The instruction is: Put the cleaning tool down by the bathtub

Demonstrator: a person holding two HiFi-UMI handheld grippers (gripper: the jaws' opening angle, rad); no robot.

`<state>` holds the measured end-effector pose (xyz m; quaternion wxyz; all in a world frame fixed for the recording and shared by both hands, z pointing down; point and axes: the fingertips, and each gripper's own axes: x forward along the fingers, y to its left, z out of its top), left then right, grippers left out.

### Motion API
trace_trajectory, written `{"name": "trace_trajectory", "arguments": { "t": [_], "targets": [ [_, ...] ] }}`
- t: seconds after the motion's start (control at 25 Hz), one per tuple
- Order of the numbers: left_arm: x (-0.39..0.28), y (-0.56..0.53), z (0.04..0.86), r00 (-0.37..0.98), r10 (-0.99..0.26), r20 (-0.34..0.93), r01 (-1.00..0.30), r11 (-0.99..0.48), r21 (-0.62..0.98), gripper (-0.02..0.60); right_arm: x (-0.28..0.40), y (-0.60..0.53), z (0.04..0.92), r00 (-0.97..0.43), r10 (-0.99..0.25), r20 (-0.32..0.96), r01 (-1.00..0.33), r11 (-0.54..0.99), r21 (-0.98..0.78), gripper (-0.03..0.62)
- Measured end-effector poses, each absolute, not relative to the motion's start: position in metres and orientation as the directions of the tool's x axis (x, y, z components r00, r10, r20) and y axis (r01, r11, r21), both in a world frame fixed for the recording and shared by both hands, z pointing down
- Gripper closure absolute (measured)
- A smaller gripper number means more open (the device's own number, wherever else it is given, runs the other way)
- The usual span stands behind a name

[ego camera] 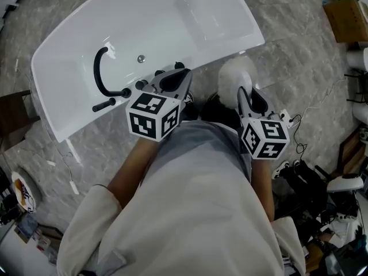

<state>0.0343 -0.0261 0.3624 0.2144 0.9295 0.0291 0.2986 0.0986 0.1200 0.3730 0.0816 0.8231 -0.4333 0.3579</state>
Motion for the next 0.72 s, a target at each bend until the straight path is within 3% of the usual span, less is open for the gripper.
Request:
{"name": "trace_trajectory", "arguments": {
  "t": [0.36,0.72],
  "targets": [
    [0.048,-0.055,0.355,0.844,0.049,0.534,-0.206,-0.889,0.408,0.572,0.146,0.091,0.37,0.308,-0.694,0.651,-0.833,-0.528,-0.168,0.51],
    [0.087,-0.073,0.356,0.824,-0.093,0.559,-0.373,-0.832,0.411,0.572,0.21,0.05,0.38,0.139,-0.733,0.665,-0.92,-0.344,-0.187,0.51]
  ]
}}
